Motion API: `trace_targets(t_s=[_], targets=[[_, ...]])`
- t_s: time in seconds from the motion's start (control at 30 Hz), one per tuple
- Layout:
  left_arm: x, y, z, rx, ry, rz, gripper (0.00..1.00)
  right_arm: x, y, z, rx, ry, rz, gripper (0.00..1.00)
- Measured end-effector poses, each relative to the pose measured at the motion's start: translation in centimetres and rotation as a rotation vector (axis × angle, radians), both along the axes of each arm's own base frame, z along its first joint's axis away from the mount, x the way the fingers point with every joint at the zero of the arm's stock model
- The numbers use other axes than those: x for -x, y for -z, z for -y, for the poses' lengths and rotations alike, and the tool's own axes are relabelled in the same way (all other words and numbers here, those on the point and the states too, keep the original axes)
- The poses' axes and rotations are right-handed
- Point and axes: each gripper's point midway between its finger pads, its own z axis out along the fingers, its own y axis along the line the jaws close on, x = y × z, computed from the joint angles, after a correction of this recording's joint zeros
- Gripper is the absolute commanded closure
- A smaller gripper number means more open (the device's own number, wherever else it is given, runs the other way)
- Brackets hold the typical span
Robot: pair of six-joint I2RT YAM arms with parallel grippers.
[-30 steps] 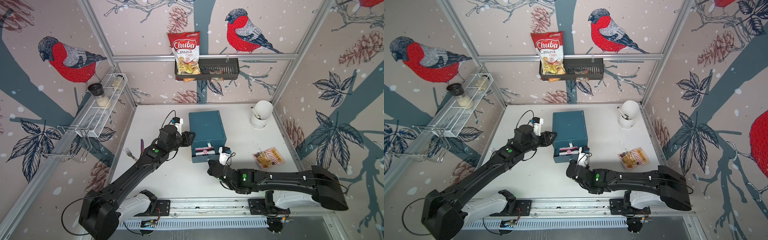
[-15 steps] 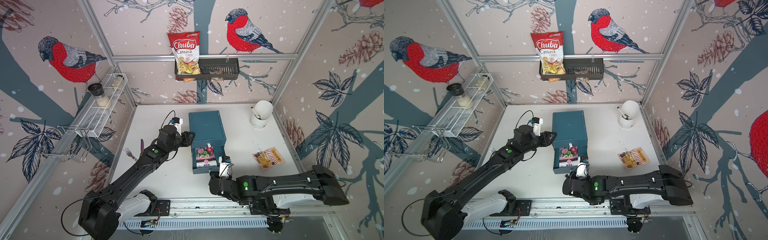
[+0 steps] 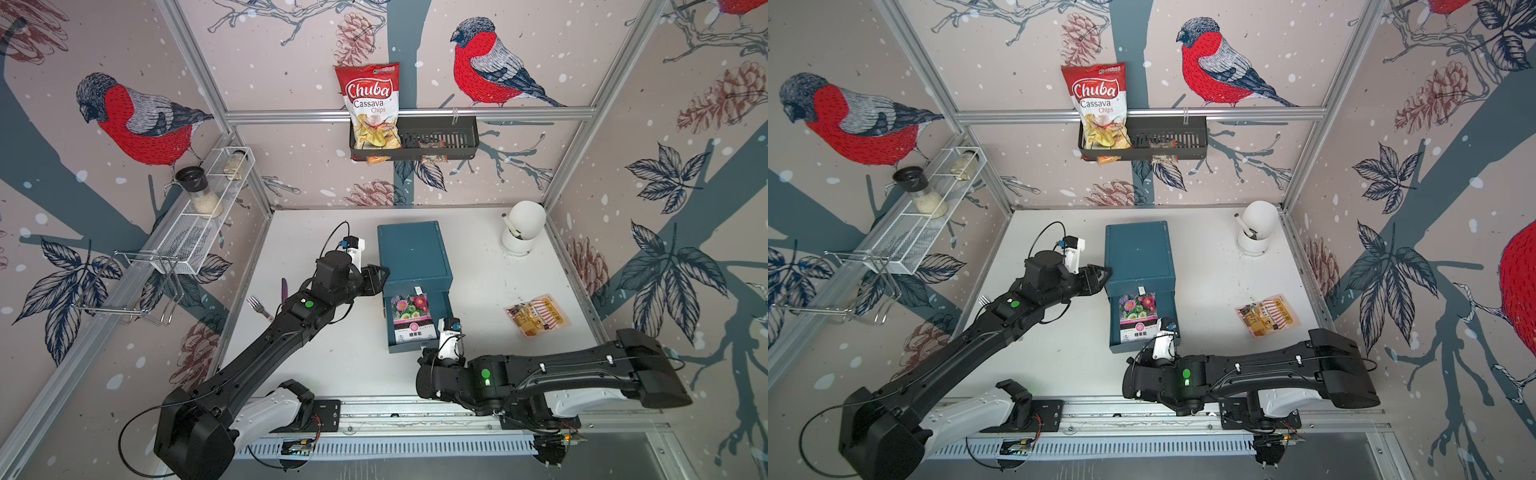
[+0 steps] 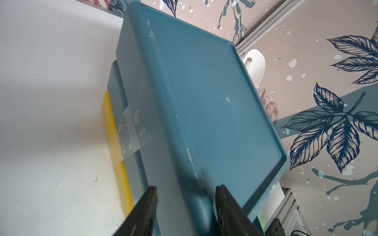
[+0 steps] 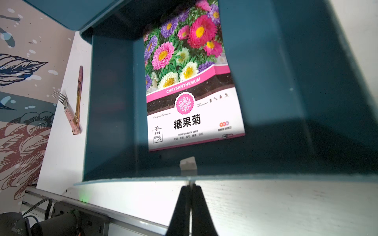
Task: Take the seed bags out of the drawer
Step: Open the drawer in the storage box.
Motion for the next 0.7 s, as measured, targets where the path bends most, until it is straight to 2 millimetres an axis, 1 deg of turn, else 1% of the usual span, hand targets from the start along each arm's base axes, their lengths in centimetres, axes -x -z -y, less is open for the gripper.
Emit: trace_targets(t_s=[0.1, 0.2, 0.3, 0.47, 0.57, 0.63, 0.7], targets=[[0.2, -0.3, -0.1, -0.002, 0.002, -0.005, 0.49, 0.2, -0.6, 0.0, 0.012, -0.005, 0.007, 0.53], [0.4, -1.0, -0.1, 0.007, 0.007, 0.005, 0.48, 0.7, -1.4, 0.1, 0.021, -0.005, 0.016, 0.44], [0.7, -1.6, -0.1, 0.015, 0.016, 0.01, 0.46, 0.9, -2.8, 0.2, 0.03, 0.001, 0.037, 0.41], [1.1, -2.6, -0.2, 0.025, 0.023, 0.026, 0.44, 0.9, -5.9, 0.4, 0.042, 0.009, 0.09, 0.37], [1.4, -2.9, 0.0, 0.035, 0.038, 0.029, 0.44, 0.2, -7.7, 0.6, 0.042, 0.029, 0.126, 0.35], [1.5, -2.8, 0.0, 0.036, 0.044, 0.027, 0.44, -0.5, -8.3, 0.8, 0.042, 0.044, 0.137, 0.35], [1.8, -2.4, 0.0, 0.035, 0.05, 0.018, 0.45, -1.9, -8.7, 1.1, 0.058, 0.061, 0.146, 0.34]])
